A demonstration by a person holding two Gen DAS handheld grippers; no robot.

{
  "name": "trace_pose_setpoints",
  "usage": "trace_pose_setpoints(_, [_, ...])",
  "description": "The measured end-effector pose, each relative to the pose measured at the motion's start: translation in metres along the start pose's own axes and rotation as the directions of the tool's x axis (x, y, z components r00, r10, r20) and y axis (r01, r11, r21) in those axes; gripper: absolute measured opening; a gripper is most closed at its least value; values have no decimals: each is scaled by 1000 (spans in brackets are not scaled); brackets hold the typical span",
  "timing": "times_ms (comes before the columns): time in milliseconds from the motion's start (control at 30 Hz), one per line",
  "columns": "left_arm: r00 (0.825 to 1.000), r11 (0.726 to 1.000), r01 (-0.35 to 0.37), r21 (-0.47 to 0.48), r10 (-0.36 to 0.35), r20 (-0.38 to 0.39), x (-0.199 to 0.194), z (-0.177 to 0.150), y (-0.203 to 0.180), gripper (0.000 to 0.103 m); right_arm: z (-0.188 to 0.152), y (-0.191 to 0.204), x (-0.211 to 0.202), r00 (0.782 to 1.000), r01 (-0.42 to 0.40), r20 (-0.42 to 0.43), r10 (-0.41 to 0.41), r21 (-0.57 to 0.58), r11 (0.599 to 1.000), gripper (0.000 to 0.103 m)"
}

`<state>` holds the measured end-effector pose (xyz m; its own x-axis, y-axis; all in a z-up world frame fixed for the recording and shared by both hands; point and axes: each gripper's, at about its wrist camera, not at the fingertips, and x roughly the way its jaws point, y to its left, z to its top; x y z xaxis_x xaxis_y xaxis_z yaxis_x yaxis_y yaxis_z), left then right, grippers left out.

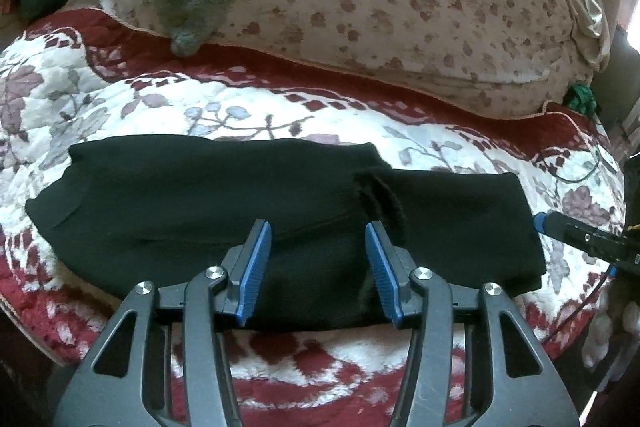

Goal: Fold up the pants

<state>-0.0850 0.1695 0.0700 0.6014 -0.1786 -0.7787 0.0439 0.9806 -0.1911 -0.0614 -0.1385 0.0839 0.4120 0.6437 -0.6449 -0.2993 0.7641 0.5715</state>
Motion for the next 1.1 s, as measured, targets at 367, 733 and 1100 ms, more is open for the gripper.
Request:
trace_pose_setpoints(367, [1000,992,-21,-128,20,-9,-9,-7,44,49,-7,43,56,990,-83,-119,73,-77,994,53])
trace_pose_setpoints(733, [998,970,-68,-235,70,2,-22,-17,86,49,-11,79,110,968,-147,-225,113,-143,979,53])
trace_pose_setpoints(1100, [993,909,-98,-405,118,24,-40,-27,138,49,16,124,145,940,-255,-282,193,-202,946,53])
